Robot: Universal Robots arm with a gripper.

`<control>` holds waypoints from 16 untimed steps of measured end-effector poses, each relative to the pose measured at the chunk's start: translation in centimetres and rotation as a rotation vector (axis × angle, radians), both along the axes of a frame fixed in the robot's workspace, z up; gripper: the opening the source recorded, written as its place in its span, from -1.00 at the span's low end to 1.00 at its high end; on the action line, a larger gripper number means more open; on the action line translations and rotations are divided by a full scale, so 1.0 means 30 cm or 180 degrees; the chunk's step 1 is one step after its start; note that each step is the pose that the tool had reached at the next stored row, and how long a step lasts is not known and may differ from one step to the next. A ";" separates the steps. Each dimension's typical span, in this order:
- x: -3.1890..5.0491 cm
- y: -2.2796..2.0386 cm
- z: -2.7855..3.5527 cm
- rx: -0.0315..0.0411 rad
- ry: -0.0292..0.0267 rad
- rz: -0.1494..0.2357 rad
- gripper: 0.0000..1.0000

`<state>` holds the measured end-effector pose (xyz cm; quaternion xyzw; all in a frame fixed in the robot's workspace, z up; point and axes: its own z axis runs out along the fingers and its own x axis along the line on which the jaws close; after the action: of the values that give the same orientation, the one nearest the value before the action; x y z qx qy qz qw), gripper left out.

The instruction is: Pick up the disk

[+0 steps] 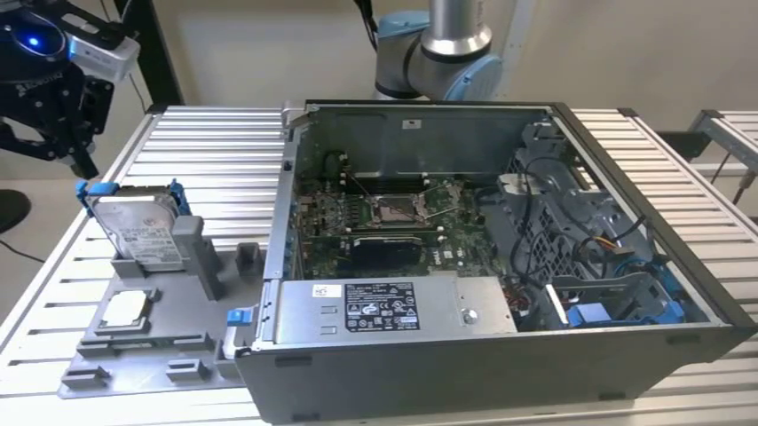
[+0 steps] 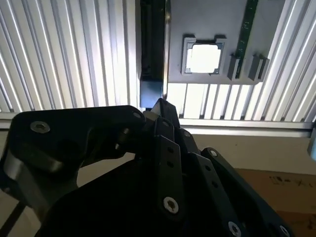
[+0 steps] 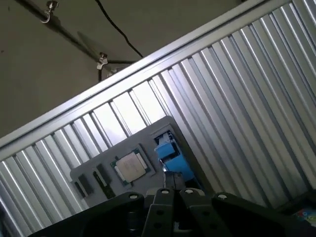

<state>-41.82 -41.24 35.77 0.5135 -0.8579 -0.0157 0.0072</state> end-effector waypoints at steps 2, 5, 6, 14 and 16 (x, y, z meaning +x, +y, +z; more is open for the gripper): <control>0.000 0.000 0.000 0.0000 -0.0006 0.0113 -1.00; 0.000 0.000 0.000 0.0000 -0.0017 0.0293 -1.00; 0.000 0.000 0.000 0.0000 -0.0021 0.0346 -1.00; 0.000 0.000 -0.001 0.0000 -0.0049 0.0810 -1.00; 0.000 0.000 -0.001 0.0001 -0.0050 0.0924 -1.00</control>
<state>-41.82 -41.24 35.73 0.6323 -0.7746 -0.0106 0.0025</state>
